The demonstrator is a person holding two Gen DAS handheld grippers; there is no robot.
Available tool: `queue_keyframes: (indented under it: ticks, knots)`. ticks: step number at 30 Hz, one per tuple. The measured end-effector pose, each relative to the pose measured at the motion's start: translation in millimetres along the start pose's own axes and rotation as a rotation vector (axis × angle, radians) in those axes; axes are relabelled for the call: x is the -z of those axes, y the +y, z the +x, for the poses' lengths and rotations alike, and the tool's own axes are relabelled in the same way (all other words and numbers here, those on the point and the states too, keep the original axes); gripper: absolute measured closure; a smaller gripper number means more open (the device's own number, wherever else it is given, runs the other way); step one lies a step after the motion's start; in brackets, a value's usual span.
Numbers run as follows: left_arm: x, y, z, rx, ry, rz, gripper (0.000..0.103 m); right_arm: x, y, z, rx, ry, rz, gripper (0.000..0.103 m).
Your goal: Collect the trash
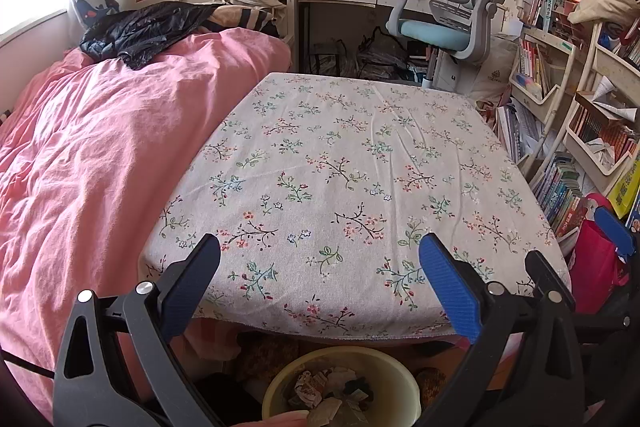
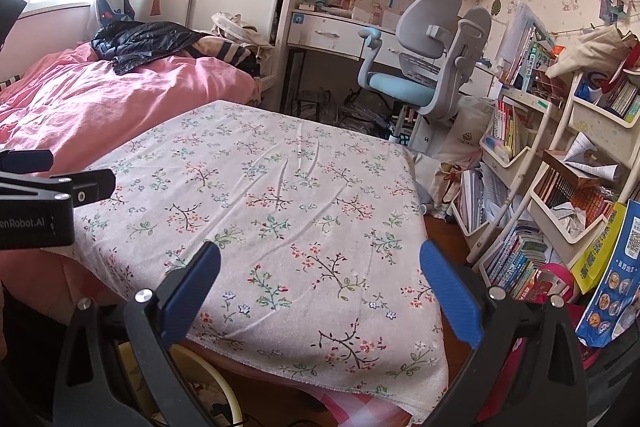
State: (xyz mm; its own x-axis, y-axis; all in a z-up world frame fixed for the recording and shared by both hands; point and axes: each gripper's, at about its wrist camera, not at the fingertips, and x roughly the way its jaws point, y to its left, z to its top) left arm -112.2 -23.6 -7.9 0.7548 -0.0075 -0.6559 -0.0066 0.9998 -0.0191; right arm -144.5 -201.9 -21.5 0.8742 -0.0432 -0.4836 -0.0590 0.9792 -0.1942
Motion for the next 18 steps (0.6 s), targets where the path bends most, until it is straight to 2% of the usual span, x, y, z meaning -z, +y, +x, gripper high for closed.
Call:
queue_keyframes:
  ticks: [18]
  knots:
    - [0.1, -0.5, 1.8, -0.004, 0.000, -0.001, 0.007, 0.0, 0.2, -1.1, 0.003, -0.004, -0.003, 0.007]
